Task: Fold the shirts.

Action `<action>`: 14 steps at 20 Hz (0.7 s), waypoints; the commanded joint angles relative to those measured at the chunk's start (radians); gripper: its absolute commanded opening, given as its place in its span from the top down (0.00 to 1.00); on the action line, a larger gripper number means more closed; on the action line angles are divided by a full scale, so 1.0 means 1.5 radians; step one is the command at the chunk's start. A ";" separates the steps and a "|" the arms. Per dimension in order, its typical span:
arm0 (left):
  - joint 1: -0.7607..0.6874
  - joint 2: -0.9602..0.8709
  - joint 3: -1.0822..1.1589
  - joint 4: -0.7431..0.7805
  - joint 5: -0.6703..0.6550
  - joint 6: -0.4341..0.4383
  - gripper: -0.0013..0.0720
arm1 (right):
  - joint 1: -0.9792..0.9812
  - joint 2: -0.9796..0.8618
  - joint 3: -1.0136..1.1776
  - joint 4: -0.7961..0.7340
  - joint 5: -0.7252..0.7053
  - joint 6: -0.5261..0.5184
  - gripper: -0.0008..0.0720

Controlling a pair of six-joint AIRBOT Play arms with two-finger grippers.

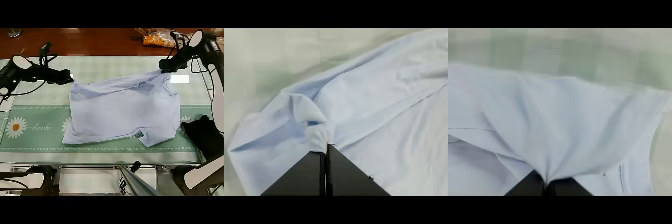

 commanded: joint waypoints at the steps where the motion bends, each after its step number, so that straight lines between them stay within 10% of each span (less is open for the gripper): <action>1: 0.005 -0.028 0.008 0.000 -0.034 0.002 0.95 | -0.002 -0.019 0.006 0.000 0.026 -0.006 0.84; 4: 0.053 -0.028 0.073 0.000 -0.161 0.002 0.69 | -0.012 0.003 0.048 -0.010 0.105 -0.060 0.49; 7: 0.127 -0.022 0.144 0.011 -0.326 -0.071 0.20 | -0.046 0.064 0.066 -0.042 0.162 -0.054 0.47; 14: 0.271 0.136 0.026 0.020 -0.453 -0.050 0.18 | -0.229 0.186 0.018 0.041 0.275 -0.049 0.30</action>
